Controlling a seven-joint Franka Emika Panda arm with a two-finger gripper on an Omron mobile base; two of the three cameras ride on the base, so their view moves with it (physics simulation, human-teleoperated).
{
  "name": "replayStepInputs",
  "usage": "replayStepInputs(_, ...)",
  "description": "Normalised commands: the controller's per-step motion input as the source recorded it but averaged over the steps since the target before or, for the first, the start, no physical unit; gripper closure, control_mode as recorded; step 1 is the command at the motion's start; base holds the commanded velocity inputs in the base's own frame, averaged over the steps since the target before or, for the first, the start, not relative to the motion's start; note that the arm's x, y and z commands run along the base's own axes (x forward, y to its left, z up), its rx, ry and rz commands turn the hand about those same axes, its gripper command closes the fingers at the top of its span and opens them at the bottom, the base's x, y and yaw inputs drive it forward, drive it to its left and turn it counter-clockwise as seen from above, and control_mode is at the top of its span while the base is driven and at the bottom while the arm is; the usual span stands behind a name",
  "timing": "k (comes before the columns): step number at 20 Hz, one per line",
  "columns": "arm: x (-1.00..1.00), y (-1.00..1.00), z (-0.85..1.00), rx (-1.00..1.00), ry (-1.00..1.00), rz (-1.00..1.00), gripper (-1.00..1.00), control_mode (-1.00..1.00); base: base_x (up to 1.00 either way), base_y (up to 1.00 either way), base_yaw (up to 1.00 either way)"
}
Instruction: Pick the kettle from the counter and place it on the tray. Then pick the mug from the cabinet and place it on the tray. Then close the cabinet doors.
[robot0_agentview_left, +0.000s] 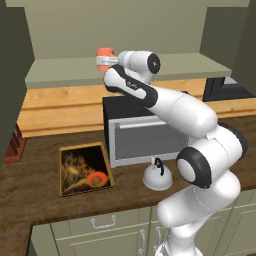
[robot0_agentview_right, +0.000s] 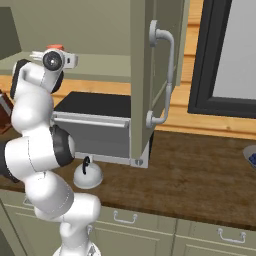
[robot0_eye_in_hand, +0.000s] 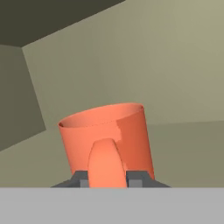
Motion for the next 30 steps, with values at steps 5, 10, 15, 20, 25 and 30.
replayStepInputs(5, 0.00, 0.00, -0.01, 0.00, 0.01, 0.00, 1.00, -1.00, 0.00, 0.00, 0.00)
replayStepInputs(10, -0.17, 0.11, -0.10, 0.01, 0.00, 0.00, 1.00, -1.00, 0.00, 0.00, 0.00)
replayStepInputs(15, -0.64, 0.23, -0.17, 0.09, 0.00, 0.00, 1.00, -1.00, 0.00, 0.00, 0.00)
replayStepInputs(20, -0.77, 0.30, -0.21, 0.11, 0.00, 0.00, 1.00, -1.00, 0.00, 0.00, 0.00)
replayStepInputs(25, -0.89, 0.33, -0.27, 0.11, 0.00, 0.00, 1.00, -1.00, 0.00, 0.00, 0.00)
replayStepInputs(30, -0.93, 0.40, -0.31, 0.07, 0.00, 0.00, 1.00, -1.00, 0.00, 0.00, 0.00)
